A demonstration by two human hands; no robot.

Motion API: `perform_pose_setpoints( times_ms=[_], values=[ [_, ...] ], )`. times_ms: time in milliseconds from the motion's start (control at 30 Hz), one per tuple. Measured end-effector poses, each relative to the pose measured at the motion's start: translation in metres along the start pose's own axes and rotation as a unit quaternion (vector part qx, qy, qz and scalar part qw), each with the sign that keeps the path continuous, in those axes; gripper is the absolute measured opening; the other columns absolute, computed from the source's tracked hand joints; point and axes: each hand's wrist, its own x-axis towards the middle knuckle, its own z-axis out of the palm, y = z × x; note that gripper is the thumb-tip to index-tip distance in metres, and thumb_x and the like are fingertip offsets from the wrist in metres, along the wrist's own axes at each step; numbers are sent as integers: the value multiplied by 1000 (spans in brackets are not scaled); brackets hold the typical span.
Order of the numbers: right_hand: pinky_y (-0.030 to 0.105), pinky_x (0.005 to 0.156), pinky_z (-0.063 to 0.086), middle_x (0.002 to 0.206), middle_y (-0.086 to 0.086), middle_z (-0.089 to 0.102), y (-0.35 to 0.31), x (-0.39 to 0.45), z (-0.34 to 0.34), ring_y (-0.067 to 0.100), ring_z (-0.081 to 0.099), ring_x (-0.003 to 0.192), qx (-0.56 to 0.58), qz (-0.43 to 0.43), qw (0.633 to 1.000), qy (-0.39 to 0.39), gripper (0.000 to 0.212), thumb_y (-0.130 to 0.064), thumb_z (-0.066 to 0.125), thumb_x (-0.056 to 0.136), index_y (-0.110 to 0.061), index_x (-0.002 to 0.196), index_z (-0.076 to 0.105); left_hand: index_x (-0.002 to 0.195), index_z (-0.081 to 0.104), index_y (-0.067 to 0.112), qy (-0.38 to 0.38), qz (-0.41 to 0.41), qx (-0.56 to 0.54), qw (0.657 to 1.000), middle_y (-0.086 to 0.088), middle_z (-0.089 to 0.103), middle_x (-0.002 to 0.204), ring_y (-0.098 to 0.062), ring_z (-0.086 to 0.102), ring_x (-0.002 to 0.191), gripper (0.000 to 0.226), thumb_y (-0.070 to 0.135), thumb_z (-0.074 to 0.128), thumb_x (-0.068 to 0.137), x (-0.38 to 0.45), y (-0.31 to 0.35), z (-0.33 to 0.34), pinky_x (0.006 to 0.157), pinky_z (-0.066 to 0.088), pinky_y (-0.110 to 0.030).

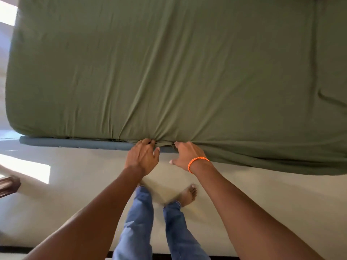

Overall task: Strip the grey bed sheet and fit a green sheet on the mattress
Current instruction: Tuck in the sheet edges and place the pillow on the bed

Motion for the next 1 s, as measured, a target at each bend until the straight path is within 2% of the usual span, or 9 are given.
perform_pose_setpoints(
  times_ms=[133,300,467,567,667,733,800,867,1000],
  values=[
    [37,89,54,124,10,69,-2,19,-13,34,66,112,38,42,997,-56,68,-59,83,73,-23,128,68,111,67,23,-45,0,-3,999,-4,69,116,-31,66,107,40,43,32,110,11,-5,-12,85,51,-41],
    [38,107,44,140,8,61,-8,39,7,29,56,131,-17,47,996,-77,79,-58,85,72,-20,136,58,118,69,23,-92,73,176,977,-4,74,119,-25,68,110,58,39,13,114,46,-6,-18,94,38,-39],
    [38,106,48,141,11,61,-3,55,10,32,58,130,-5,59,995,-85,63,-41,82,82,-21,137,60,132,62,25,-204,54,181,961,-3,65,132,-26,62,118,52,32,14,113,78,-3,-20,89,28,-44],
    [38,103,49,138,11,62,0,56,8,33,59,128,-11,57,995,-78,54,-36,79,85,-21,135,62,130,58,27,-172,58,190,965,-1,67,124,-26,64,111,42,18,22,110,66,2,-20,90,31,-44],
    [39,97,49,128,9,68,3,47,22,32,63,121,-66,-4,998,-2,35,-29,69,93,-20,127,63,116,66,27,-134,31,175,975,2,74,113,-23,69,103,43,27,23,112,44,9,-17,93,34,-42],
    [39,92,48,114,6,72,9,38,41,29,68,111,-111,-45,989,92,26,-22,68,93,-22,118,63,95,73,22,-28,-5,132,991,-2,78,93,-25,72,89,39,30,37,109,20,14,-10,86,40,-38],
    [38,86,49,101,3,73,19,31,57,27,70,97,-117,-77,978,157,30,-18,76,84,-22,112,66,82,73,19,71,-8,70,995,-5,75,80,-29,71,77,19,11,58,91,-3,23,-5,75,49,-36],
    [37,84,53,99,3,72,33,25,69,26,69,92,-86,-138,953,255,38,-15,81,79,-18,114,69,95,77,15,121,6,-3,993,-5,77,93,-29,72,86,23,1,63,82,-21,39,10,78,55,-36],
    [40,93,49,124,4,65,69,-6,63,27,61,111,-70,-157,906,386,33,-9,59,94,-14,126,64,139,65,10,131,33,-60,989,-8,67,139,-27,61,131,43,11,66,96,-20,86,41,114,45,-41]
  ],
)
